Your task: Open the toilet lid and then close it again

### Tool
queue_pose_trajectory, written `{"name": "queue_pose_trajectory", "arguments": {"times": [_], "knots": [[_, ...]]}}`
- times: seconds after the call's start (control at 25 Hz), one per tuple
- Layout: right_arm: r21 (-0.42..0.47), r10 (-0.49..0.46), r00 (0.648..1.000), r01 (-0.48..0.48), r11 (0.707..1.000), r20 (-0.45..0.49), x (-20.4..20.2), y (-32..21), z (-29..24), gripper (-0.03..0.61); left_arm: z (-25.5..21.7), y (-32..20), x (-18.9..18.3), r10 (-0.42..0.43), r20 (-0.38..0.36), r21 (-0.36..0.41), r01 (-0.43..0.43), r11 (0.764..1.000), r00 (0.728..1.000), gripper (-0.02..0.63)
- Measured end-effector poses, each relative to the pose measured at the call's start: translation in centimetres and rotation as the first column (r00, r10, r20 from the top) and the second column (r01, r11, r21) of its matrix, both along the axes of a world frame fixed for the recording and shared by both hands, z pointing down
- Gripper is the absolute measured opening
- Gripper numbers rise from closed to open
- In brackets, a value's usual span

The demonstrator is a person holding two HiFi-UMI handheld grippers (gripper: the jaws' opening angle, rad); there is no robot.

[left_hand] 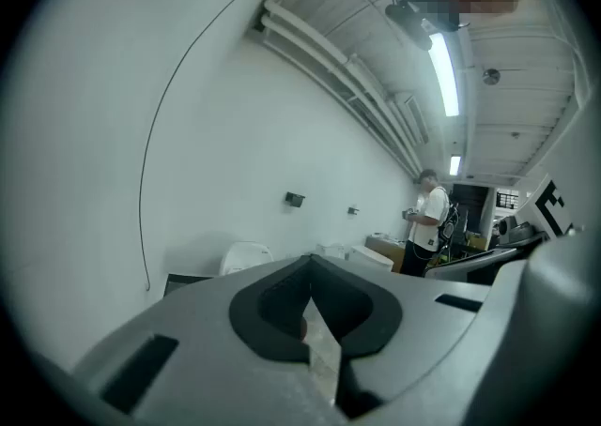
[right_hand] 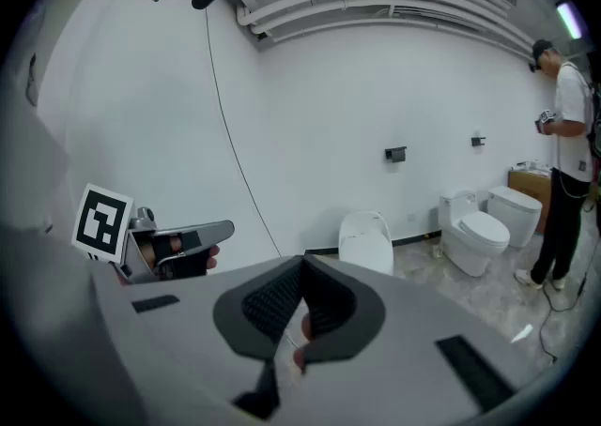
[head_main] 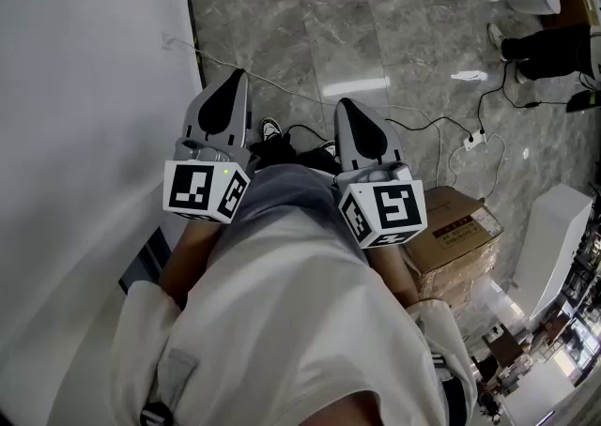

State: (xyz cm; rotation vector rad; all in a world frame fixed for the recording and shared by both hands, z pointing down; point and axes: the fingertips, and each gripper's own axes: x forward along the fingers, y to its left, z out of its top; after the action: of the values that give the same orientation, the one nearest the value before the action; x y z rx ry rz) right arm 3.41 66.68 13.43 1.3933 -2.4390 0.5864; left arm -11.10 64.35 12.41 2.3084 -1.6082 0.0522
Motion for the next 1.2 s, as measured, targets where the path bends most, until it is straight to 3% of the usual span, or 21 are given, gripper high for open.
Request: {"name": "queue_pose_trajectory", "arguments": {"times": [0.4, 0.72, 1.2], "knots": [[0.007, -0.007, 1.000, 0.007, 1.000, -0.026, -3.5, -0.6, -0.4, 0.009, 0.3, -0.7, -3.5, -0.010, -0.038, 0.006, 0.010, 1.000, 0.999, 0.008], [-0.002, 0.012, 1.000, -0.012, 1.000, 0.016, -3.0, -2.8, -1.0, 0.011, 0.3, -2.1, -3.7, -0.027, -0.061, -0.002, 0.027, 1.000, 0.998, 0.008], [-0.017, -0.036, 0.999, 0.036, 0.999, -0.010, -1.3, -12.0, 0.5, 0.011, 2.2, -10.0, -3.2, -0.108, 0.039, -0.079, 0.111, 0.991, 0.993, 0.008]]}}
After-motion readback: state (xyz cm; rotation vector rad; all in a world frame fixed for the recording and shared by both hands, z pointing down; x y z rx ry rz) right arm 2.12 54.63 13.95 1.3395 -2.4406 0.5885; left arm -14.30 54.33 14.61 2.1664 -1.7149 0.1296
